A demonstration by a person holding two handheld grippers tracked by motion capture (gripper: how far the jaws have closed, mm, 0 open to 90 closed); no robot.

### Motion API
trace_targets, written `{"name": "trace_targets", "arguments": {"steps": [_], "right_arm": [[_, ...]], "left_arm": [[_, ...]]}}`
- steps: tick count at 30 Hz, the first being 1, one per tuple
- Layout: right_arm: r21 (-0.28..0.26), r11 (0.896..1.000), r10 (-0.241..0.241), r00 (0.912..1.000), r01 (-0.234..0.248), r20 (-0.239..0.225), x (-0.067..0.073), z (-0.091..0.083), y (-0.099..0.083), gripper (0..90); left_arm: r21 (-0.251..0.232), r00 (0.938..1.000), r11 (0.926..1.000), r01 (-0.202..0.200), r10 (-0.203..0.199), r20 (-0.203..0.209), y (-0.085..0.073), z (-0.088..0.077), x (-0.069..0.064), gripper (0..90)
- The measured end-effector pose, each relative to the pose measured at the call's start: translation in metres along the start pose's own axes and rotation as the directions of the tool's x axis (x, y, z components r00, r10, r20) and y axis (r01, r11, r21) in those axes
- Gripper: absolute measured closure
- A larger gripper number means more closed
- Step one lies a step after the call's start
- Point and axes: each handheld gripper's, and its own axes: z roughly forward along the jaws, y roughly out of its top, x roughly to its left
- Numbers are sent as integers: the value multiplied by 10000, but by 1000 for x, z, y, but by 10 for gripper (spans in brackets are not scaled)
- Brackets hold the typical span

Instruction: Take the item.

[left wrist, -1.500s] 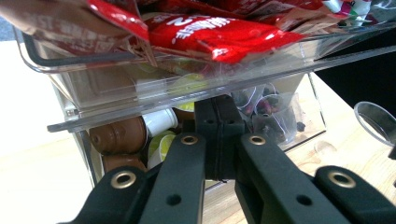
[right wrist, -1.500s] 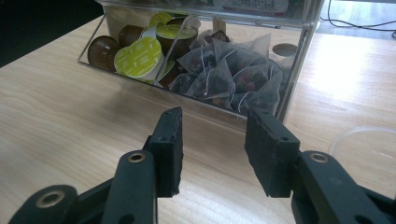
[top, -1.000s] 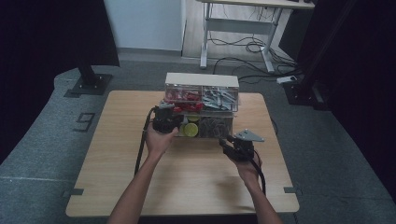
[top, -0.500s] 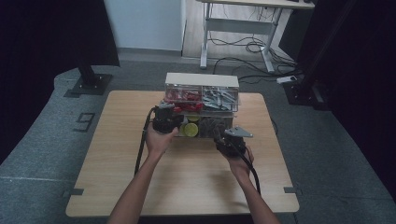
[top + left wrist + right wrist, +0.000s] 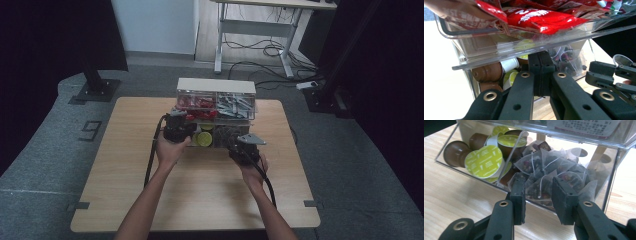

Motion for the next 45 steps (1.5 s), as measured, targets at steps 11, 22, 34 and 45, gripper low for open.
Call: {"name": "trace_targets", "arguments": {"steps": [11,22,34,45], "right_arm": [[-70,9998,206,9994,-204,278,-7,10,-1,632],[26,9997,221,9992,-222,346,-9,19,-4,757],[-99,9998,171,9998,-170,134,-9,14,-2,890],[-590,9981,164,9998,-169,-93,-6,-2,5,891]], "left_arm": [[-19,10000,10000,79,-79,35,1,1,0,900],[36,10000,10000,0,0,35,1,1,1,900],[20,10000,10000,14,-14,3,1,1,0,900],[95,10000,9999,-39,39,-24,2,1,0,900]]}}
